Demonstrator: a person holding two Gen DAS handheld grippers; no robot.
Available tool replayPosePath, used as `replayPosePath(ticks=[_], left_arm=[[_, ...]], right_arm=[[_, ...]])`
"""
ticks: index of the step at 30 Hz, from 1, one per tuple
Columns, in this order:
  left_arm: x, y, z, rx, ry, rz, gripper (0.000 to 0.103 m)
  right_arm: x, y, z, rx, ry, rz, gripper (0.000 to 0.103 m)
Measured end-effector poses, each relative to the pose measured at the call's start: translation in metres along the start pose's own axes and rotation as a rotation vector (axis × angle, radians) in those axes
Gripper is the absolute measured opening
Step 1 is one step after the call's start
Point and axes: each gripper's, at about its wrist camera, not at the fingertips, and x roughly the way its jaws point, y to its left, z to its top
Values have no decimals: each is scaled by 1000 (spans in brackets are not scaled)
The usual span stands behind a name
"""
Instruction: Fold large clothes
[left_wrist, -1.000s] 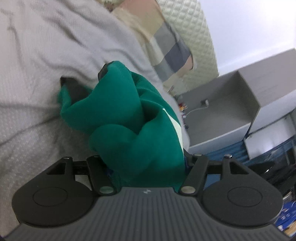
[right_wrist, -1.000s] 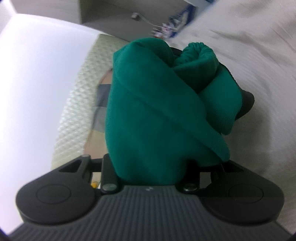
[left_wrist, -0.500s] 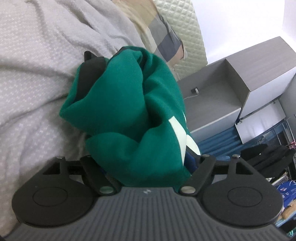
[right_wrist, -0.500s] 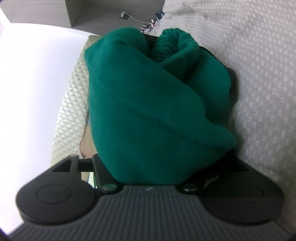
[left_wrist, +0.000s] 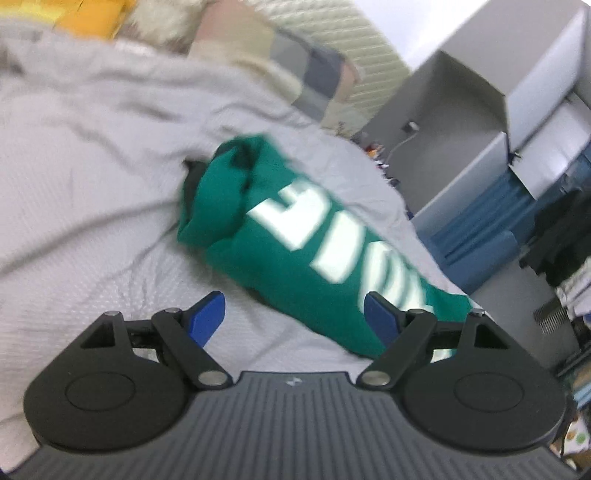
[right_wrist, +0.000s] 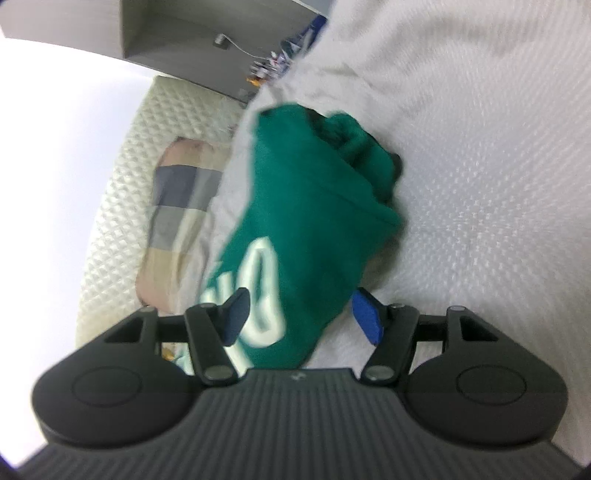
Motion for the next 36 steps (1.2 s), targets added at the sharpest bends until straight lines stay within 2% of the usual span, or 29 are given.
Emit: replayPosePath(ticks=[8,12,15,20,24,28,36], left_arm=[[-123,-92,10,202,-106,23,85],[-188,-136,-7,317,-153,52,86],[-228,-156,-22,360,-176,49,87],[-281,-173,-52,421,-199,54,89],[-303,-174,-79,476,-228,108,90],[-315,-169,-105,508,-227,125,91],[-312,-161,-142,569,-228,157,93]], right_arm=[[-102,91,-17,-232,-23,86,64],[-157,137,-38,-426,-30,78,65],[-183,161,-59,-538,-48,99,65],[-234,178,-98,-725,-103,111,65],[-259,174,-128,-800,-130,103,66],[-270,163,-155,-886,-158,73,66],[-260,139,-195,-985,-145,16,66]])
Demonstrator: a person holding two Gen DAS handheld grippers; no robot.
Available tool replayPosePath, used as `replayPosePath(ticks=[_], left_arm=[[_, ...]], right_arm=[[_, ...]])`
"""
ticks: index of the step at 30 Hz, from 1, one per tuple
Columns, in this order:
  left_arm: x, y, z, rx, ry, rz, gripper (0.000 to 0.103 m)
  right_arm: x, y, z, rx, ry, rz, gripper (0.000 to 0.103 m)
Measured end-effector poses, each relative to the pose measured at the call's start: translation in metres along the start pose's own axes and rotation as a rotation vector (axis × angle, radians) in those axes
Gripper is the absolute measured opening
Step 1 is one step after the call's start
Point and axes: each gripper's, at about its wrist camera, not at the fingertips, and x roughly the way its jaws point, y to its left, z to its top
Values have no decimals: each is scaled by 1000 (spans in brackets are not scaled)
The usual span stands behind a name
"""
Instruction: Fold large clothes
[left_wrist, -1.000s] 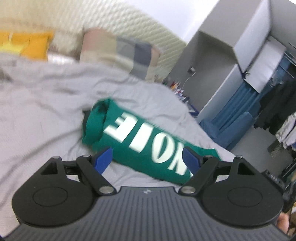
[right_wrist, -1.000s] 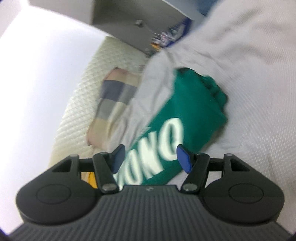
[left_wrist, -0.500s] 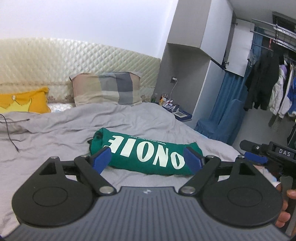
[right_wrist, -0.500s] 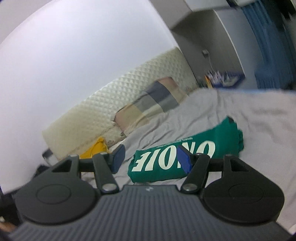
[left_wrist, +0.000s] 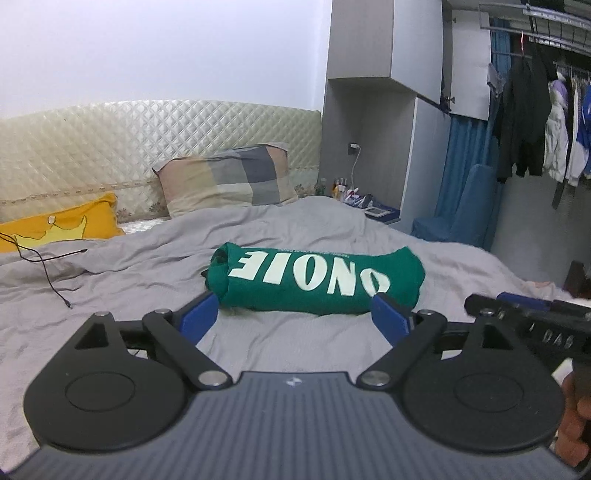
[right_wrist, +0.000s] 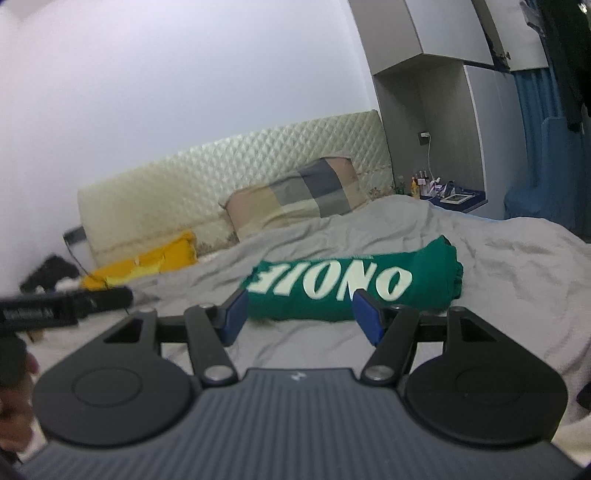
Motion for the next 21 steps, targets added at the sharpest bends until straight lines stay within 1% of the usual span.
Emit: replayPosePath(ticks=[3,6,10,13,18,21], left_arm=[[3,-2,-8,15,8,4,93],[7,1,-14,-9,16,-11,93],[14,3,-24,-8,22,16,94],[21,5,-31,-17,43,10,95],[33,7,-40,-8,73,19,96],[37,9,-42,-21,87,19,96]], right_arm=[[10,2,-14,-27,20,-14,66],[19,1,-22,-31,39,-32,66],[24,-2,-24,-17,37,-48,66],[27,-4,-28,-6,50,-62,66],[27,-8,-31,28,43,-95,66],[27,-5,-33,13,43,-116,66]])
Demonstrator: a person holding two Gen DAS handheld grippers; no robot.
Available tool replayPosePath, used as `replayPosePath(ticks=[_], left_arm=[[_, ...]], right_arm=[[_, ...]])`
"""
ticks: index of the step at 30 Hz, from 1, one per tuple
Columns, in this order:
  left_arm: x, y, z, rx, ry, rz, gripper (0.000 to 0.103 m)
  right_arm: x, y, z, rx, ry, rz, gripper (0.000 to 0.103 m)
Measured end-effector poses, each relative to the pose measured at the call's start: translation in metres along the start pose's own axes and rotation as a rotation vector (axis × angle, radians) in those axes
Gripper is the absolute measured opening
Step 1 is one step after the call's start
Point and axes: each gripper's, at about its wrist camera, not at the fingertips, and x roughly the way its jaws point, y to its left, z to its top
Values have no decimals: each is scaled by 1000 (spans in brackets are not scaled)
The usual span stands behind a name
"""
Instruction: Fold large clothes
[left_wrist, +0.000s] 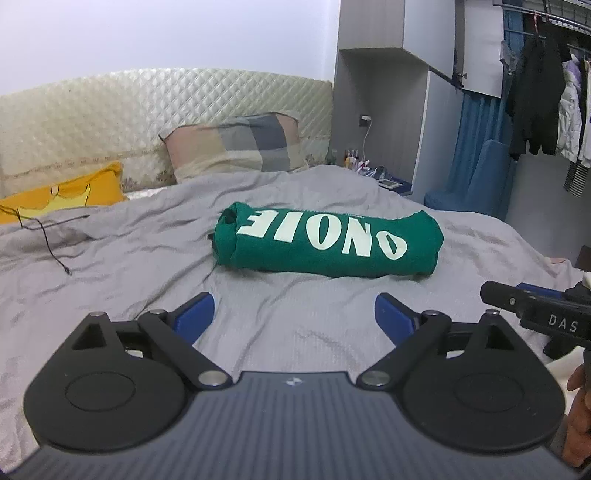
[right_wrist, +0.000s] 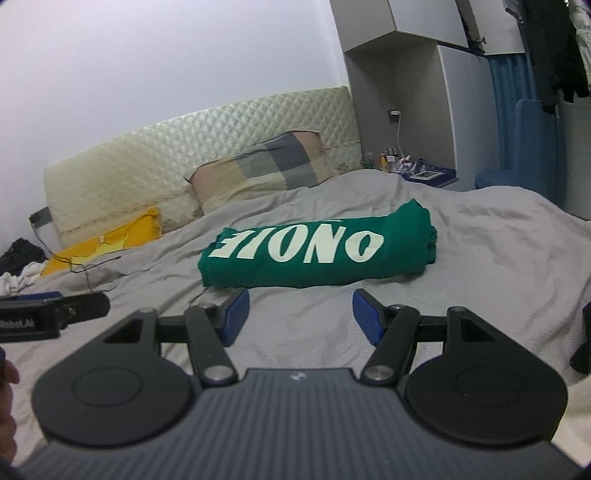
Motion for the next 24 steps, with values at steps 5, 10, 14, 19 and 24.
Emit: replayPosePath(ticks=[5,10,14,19,24], left_arm=[[1,5,1,0,2,20,100],[-4,6,3,2,-14,25,102],[-7,5,4,4,-16,18,102],[-11,5,4,0,-21,17,103],[-15,4,4,3,-29,18,103]], right_arm=[[0,7,-1,-42,12,-12,66],[-5,17,-2,-96,0,-37,68],[-8,20,-3,-115,-21,-47,84],[-10,22,-3,-126,-25,-55,103],[-10,15,-1,-85,-24,-50,103]])
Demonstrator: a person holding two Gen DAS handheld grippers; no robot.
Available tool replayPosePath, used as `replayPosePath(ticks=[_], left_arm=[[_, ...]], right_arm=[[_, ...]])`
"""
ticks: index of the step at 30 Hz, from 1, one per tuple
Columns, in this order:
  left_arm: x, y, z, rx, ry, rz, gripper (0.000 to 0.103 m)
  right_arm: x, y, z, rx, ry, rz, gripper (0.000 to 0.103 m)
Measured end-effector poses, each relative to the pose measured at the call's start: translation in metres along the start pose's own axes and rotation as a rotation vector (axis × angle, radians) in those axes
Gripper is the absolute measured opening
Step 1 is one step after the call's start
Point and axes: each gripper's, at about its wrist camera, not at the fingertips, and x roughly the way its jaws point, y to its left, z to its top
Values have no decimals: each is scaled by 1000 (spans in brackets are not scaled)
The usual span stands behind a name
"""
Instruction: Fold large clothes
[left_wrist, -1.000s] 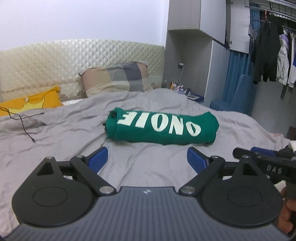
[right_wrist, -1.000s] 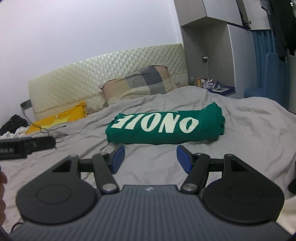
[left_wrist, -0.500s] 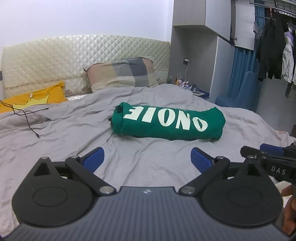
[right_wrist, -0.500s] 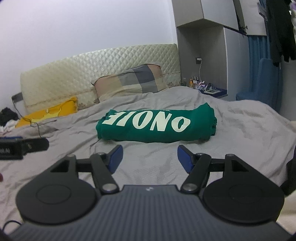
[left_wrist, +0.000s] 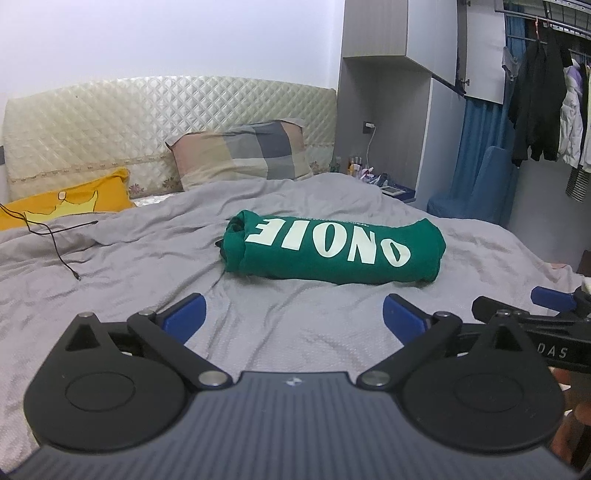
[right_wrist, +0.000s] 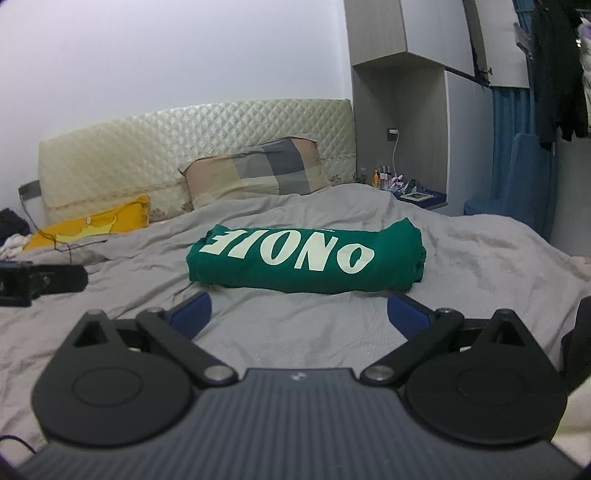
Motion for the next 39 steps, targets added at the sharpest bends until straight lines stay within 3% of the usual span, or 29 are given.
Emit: replayPosePath(ticks=[39], left_arm=[[0,5,1,-20,11,5,103]], right_arm=[[1,0,-2,9,1,-11,103]])
